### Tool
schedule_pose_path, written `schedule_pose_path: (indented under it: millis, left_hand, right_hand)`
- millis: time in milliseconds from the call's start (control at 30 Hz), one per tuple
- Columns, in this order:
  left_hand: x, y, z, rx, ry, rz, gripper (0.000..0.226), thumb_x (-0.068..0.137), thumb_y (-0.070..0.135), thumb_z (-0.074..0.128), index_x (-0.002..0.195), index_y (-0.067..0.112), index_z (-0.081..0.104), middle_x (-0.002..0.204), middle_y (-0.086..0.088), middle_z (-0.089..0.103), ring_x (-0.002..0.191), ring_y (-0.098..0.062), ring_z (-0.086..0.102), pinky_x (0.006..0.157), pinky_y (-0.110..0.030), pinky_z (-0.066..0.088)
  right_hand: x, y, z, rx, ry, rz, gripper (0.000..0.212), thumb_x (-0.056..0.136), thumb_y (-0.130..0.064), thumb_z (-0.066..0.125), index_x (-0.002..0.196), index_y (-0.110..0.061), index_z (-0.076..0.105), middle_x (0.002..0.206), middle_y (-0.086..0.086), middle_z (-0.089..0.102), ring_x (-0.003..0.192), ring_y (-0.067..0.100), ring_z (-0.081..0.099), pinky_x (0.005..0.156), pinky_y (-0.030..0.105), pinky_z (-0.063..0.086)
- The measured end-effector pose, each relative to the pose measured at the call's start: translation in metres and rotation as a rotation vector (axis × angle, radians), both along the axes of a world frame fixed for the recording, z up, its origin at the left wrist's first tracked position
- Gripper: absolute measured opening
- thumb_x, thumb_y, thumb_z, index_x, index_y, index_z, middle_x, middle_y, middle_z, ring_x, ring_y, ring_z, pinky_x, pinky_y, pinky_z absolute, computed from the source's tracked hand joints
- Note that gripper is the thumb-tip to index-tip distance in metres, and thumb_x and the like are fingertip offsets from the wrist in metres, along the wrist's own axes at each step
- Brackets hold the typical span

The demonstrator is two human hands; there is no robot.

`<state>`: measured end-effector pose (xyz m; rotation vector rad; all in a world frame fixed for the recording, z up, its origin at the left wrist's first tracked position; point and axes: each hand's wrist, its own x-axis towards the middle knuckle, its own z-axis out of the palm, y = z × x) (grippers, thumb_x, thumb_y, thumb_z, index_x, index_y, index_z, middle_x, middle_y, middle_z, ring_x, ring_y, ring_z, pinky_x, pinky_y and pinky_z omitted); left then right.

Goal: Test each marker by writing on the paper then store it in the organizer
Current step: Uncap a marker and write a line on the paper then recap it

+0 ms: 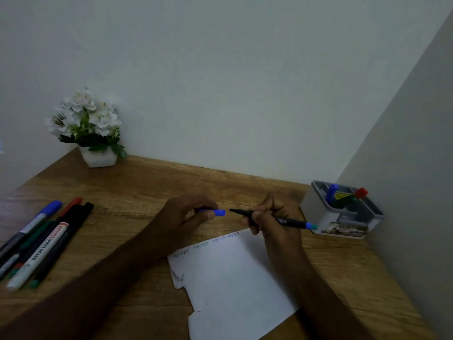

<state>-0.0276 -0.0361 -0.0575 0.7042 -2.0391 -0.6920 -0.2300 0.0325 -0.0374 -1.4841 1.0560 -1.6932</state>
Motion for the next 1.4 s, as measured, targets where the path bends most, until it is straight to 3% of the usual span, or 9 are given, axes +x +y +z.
schedule_pose_path:
  millis: [100,233,400,500,667,867,1100,1233,1400]
  left_hand:
    - [0.0,0.0,0.0,-0.006,0.015,-0.008,0.031,0.088,0.038,0.054,0.1,0.016,0.072,0.086,0.01,0.068,0.081,-0.005,0.06,0.069,-0.008,0.039]
    - [-0.001,-0.001,-0.002,0.008,0.004,-0.031,0.03,0.088,0.038,0.053,0.101,0.019,0.072,0.088,0.012,0.068,0.082,-0.005,0.061,0.068,-0.009,0.04]
    - [-0.004,0.003,-0.001,0.031,0.018,-0.103,0.033,0.088,0.038,0.056,0.102,0.014,0.073,0.092,0.01,0.071,0.084,-0.009,0.065,0.069,-0.018,0.049]
    - [-0.004,0.003,0.0,0.047,0.018,-0.127,0.03,0.089,0.036,0.057,0.099,0.013,0.074,0.087,0.006,0.072,0.078,-0.014,0.066,0.066,-0.03,0.051]
    - [-0.004,0.004,0.0,0.107,0.074,-0.142,0.027,0.088,0.033,0.059,0.088,0.01,0.074,0.075,-0.002,0.07,0.065,-0.024,0.062,0.06,-0.039,0.049]
    - [-0.006,0.01,0.003,0.142,0.096,-0.147,0.013,0.088,0.012,0.063,0.082,0.009,0.074,0.07,0.006,0.07,0.062,-0.005,0.062,0.06,-0.015,0.045]
    - [-0.015,0.019,0.012,0.325,0.236,-0.064,0.011,0.087,-0.001,0.065,0.085,0.004,0.074,0.062,-0.005,0.07,0.053,-0.006,0.062,0.053,-0.014,0.046]
    - [-0.017,0.018,0.015,0.35,0.204,0.036,0.006,0.082,0.008,0.074,0.085,0.013,0.074,0.075,-0.012,0.074,0.063,-0.011,0.067,0.062,-0.022,0.053]
    - [-0.032,0.011,0.031,0.181,-0.098,0.067,0.01,0.08,0.025,0.078,0.085,0.017,0.075,0.081,0.004,0.072,0.076,-0.005,0.064,0.063,-0.01,0.044]
  right_hand:
    - [0.002,-0.001,-0.003,0.004,-0.002,0.038,0.015,0.075,-0.009,0.061,0.07,0.004,0.054,0.06,0.014,0.066,0.051,0.017,0.053,0.053,0.024,0.045]
    - [0.003,-0.002,-0.008,0.075,0.026,0.055,0.013,0.076,-0.001,0.059,0.067,-0.008,0.061,0.063,0.024,0.061,0.057,0.012,0.06,0.058,0.024,0.045]
    - [0.005,-0.001,-0.008,0.111,0.103,0.121,0.009,0.08,-0.002,0.069,0.076,-0.008,0.063,0.068,0.015,0.067,0.059,0.021,0.059,0.056,0.031,0.047]
    - [0.005,0.0,-0.006,0.122,0.163,0.098,0.013,0.083,-0.001,0.073,0.075,-0.004,0.064,0.063,0.006,0.066,0.057,0.014,0.06,0.054,0.024,0.046]
    - [0.002,-0.003,-0.007,0.144,0.154,0.108,0.014,0.076,-0.023,0.081,0.067,-0.024,0.07,0.063,-0.002,0.059,0.06,0.009,0.054,0.058,0.024,0.043]
    - [0.003,-0.004,-0.008,0.172,0.093,0.168,0.016,0.078,-0.018,0.077,0.067,-0.02,0.066,0.06,-0.002,0.058,0.057,0.009,0.054,0.058,0.025,0.042]
    - [0.01,0.0,-0.006,0.164,0.077,0.166,0.01,0.085,0.005,0.07,0.094,0.004,0.066,0.085,0.002,0.073,0.078,0.013,0.069,0.068,0.02,0.051]
    - [-0.002,0.001,0.005,0.129,0.181,-0.029,0.019,0.097,-0.005,0.057,0.105,-0.017,0.069,0.106,0.0,0.075,0.101,0.014,0.07,0.078,0.029,0.056]
    - [-0.027,0.005,0.024,0.014,0.62,-0.249,0.021,0.103,-0.019,0.047,0.122,-0.025,0.053,0.084,-0.014,0.058,0.073,0.0,0.057,0.066,0.017,0.044]
